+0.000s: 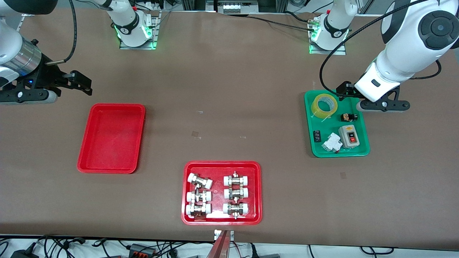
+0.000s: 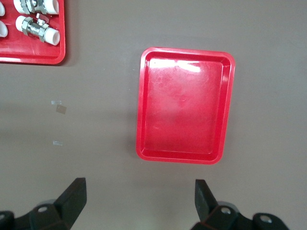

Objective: Left arm passes tape to right arm into tray
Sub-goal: 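Move the left gripper over the yellow tape roll on the green tray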

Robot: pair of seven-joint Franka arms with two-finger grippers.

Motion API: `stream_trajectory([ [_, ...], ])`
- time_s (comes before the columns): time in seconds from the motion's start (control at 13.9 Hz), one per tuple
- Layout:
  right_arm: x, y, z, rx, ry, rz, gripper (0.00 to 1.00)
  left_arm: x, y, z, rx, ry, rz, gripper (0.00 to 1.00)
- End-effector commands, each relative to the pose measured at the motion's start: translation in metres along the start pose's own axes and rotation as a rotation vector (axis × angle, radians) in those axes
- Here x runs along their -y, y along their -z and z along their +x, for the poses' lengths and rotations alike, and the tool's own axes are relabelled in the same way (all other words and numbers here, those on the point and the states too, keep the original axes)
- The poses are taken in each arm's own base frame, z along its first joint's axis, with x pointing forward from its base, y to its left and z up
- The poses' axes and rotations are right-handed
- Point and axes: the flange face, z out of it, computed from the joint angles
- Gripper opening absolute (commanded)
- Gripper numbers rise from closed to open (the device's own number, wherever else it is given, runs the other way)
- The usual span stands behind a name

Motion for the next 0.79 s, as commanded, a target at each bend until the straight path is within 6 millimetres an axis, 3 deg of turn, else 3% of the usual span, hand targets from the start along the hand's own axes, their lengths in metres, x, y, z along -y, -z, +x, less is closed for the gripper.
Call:
stream_trajectory([
  [0.0,0.002,0.008,0.001,-0.005,0.027,0.03,1.0,0.001,0.0,-0.001,-0.014,0.009,0.02,1.0],
  [0.43,-0.003,0.006,0.001,0.009,-0.005,0.039,1.0,0.007,0.002,0.006,-0.021,0.018,0.021,1.0],
  [0.5,-0.006,0.003,-0.002,0.035,-0.006,0.037,1.0,0.015,-0.01,0.018,-0.001,0.028,0.023,1.0],
  [0.65,-0.007,0.003,-0.002,0.035,0.005,0.034,1.0,0.058,-0.026,0.031,0.028,0.099,0.014,1.0],
  [0.72,-0.007,0.004,-0.003,0.035,0.005,0.032,1.0,0.06,-0.04,0.028,0.055,0.1,0.018,1.0],
])
